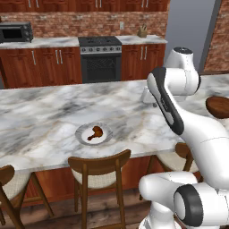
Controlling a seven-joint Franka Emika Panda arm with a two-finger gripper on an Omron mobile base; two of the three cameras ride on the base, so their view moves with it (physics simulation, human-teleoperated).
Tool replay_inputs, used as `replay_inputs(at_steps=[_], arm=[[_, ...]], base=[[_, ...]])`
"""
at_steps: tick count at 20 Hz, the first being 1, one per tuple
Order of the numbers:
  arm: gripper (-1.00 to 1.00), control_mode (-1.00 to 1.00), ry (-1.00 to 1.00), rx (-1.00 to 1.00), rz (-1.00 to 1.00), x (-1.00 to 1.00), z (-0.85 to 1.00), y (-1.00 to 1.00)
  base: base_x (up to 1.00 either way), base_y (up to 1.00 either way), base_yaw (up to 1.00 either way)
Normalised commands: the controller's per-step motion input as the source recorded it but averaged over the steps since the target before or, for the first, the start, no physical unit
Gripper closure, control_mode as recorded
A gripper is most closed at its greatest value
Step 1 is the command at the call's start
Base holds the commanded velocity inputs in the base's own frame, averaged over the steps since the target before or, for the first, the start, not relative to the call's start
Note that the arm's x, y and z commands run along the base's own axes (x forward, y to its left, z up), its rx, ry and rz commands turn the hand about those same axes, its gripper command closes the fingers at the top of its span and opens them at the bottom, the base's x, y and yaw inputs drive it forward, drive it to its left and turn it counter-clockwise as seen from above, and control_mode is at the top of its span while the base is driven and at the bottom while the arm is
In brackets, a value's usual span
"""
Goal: Pick the chicken drumstick and lime from their plates and place them in the bowl. Then put the bowl in the fridge.
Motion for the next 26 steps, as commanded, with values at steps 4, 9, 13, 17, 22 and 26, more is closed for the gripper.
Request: replay_inputs(at_steps=[4,9,13,17,22,26], arm=[[-1.00,-1.00,0.00,0.00,0.00,-0.02,-0.04,-0.08],[-1.00,-1.00,0.00,0.03,0.00,0.00,-0.06,-0.45],[-1.00,-1.00,0.00,0.05,0.00,0.00,-0.09,-0.64],[-1.00,-1.00,0.00,0.00,-0.09,0.09,-0.18,-0.64],[-1.00,-1.00,0.02,0.00,-0.42,0.12,-0.27,-0.54],[-1.00,-1.00,0.04,0.00,-0.57,0.09,-0.28,-0.41]], base=[[0.00,0.00,0.00],[0.00,0.00,0.00],[0.00,0.00,0.00],[0.00,0.00,0.00],[0.00,0.00,0.00],[0.00,0.00,0.00]])
